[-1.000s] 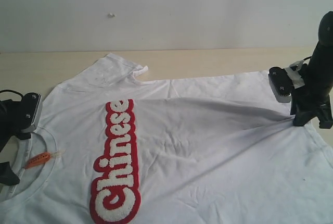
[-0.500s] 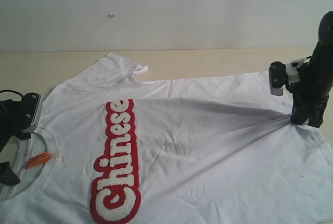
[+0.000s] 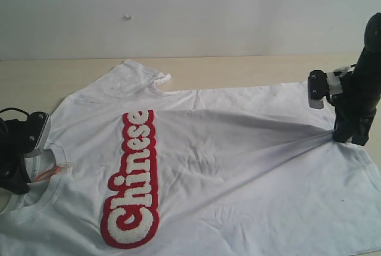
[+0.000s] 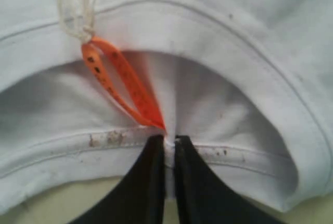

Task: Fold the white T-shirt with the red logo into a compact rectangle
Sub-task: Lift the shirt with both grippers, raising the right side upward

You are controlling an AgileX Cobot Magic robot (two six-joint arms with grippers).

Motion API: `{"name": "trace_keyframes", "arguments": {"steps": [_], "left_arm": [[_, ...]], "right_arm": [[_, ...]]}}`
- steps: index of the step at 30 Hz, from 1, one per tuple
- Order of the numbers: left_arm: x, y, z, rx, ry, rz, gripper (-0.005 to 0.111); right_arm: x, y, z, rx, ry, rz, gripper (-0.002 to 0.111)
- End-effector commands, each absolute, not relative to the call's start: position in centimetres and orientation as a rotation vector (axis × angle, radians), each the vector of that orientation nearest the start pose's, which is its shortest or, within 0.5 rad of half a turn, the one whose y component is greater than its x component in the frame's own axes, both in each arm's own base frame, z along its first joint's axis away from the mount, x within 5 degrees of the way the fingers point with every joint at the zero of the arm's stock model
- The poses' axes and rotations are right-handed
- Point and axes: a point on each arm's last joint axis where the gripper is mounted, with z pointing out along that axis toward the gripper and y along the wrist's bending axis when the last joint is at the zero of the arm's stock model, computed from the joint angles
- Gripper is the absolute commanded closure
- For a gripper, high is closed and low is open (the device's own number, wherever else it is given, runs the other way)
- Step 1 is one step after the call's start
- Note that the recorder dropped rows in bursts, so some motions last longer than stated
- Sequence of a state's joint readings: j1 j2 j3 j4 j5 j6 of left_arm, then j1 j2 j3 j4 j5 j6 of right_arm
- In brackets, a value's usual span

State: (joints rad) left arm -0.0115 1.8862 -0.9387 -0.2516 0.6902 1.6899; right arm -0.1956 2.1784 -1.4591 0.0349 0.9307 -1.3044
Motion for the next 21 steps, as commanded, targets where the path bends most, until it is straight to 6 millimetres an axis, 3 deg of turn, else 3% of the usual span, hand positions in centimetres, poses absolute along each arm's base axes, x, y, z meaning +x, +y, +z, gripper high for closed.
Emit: {"name": "trace_keyframes", "arguments": {"steps": [1,6,11,16,21], "left_arm": [[30.8,-1.6,11.0,2.098,2.17,-0.108,0.104],[31.2,-1.5,11.5,2.077,2.147,-0.045,0.107],[31.9,-1.6,13.4,2.043,2.125,0.002,0.107],[32.3,-1.6,15.8,1.99,2.1,0.068,0.107],[32.5,-1.4,19.7,1.874,2.082,0.184,0.107]], "right_arm": [[40.0,-7.9,10.6,-1.581,2.708,0.025,0.108],[39.7,-7.8,10.7,-1.621,2.717,0.064,0.108],[39.7,-7.8,11.9,-1.625,2.688,0.035,0.108],[39.9,-7.6,15.6,-1.541,2.605,-0.065,0.108],[39.4,-7.1,20.3,-1.447,2.517,-0.13,0.108]]}}
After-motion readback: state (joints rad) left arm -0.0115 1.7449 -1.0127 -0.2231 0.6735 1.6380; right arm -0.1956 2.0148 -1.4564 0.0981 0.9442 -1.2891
